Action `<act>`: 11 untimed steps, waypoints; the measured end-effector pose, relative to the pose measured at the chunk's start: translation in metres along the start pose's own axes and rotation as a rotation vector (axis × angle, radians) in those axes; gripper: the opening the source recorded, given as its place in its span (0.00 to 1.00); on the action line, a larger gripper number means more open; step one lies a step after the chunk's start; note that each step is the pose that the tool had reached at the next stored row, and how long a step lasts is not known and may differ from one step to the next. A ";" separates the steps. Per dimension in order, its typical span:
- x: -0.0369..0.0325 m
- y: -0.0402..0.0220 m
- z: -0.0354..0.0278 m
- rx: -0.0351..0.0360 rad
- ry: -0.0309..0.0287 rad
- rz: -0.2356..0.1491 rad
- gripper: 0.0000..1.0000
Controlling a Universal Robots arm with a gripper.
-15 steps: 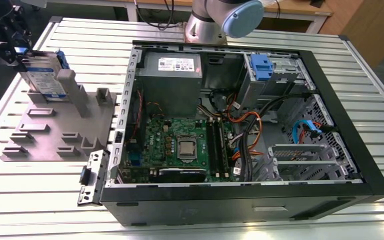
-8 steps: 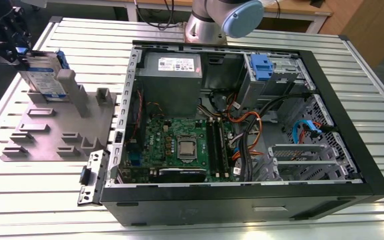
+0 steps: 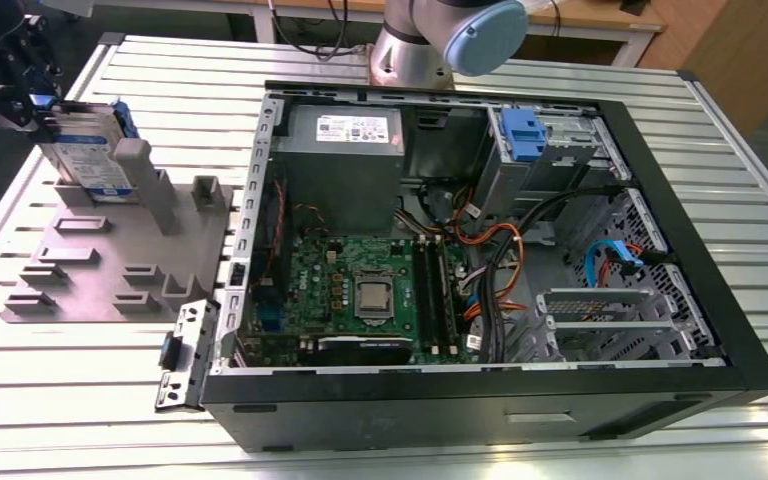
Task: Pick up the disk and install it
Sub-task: 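Pick up the disk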
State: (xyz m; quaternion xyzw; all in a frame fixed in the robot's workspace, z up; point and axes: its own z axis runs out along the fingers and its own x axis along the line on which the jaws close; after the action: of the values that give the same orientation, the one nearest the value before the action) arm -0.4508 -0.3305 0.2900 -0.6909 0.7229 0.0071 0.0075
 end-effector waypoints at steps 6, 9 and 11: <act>0.0003 0.0000 0.0000 0.0000 0.0000 0.000 0.46; 0.0003 0.0000 0.0000 -0.0001 0.0000 0.000 0.38; 0.0004 0.0000 0.0000 0.0000 0.0000 0.000 0.38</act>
State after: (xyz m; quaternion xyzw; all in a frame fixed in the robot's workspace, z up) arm -0.4508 -0.3309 0.2900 -0.6909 0.7229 0.0071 0.0075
